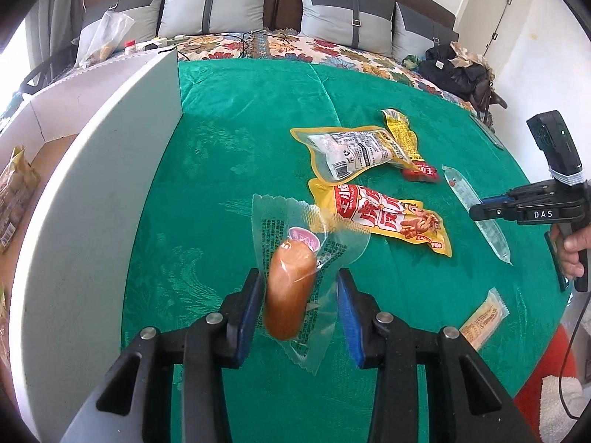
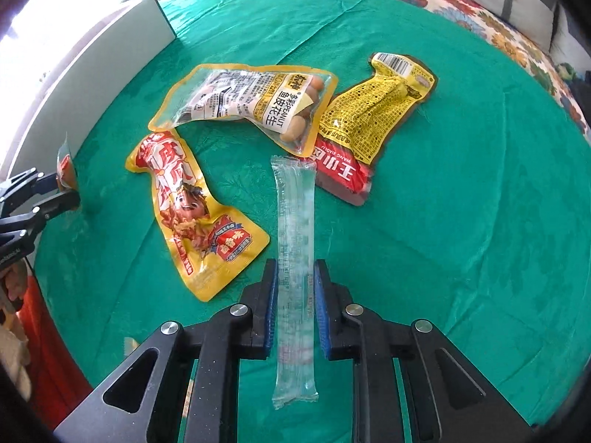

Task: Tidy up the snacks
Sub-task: 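Carry sausage and clear tube snack into the white box and release them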

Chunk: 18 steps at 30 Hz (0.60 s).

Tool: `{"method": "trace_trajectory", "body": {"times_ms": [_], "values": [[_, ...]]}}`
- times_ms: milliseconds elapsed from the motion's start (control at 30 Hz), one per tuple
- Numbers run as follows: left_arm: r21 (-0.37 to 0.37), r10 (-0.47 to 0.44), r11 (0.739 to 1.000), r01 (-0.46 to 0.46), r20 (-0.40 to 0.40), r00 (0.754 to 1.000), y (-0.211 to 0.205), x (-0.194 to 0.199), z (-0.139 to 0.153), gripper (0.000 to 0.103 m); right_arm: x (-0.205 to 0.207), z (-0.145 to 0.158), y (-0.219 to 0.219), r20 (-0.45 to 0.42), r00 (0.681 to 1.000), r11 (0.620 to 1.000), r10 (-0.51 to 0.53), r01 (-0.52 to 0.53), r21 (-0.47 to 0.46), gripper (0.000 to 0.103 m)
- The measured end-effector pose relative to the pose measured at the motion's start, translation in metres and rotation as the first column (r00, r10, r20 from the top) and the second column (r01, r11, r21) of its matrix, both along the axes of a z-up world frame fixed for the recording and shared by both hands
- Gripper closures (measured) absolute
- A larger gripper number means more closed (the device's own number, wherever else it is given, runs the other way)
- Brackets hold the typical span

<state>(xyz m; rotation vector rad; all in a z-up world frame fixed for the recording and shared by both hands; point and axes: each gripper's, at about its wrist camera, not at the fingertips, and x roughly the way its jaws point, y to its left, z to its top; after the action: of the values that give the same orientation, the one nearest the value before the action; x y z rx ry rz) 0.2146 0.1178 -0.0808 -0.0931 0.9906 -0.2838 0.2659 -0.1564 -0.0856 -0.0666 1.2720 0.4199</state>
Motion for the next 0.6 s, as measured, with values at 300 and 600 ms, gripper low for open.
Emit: {"method": "trace_trajectory", "body": {"times_ms": [300, 600], "values": [[-0.244, 0.103, 0.965, -0.097, 0.011, 0.995, 0.031, -0.037, 0.048, 0.064, -0.031, 0.015, -0.042, -0.092, 0.979, 0.972, -0.184, 0.195, 0.133, 0.084], [-0.187, 0.302, 0.942, -0.278, 0.113, 0.947, 0.149, -0.061, 0.150, 0.063, -0.017, 0.143, 0.161, -0.009, 0.999, 0.849, 0.046, -0.034, 0.527, 0.084]]}}
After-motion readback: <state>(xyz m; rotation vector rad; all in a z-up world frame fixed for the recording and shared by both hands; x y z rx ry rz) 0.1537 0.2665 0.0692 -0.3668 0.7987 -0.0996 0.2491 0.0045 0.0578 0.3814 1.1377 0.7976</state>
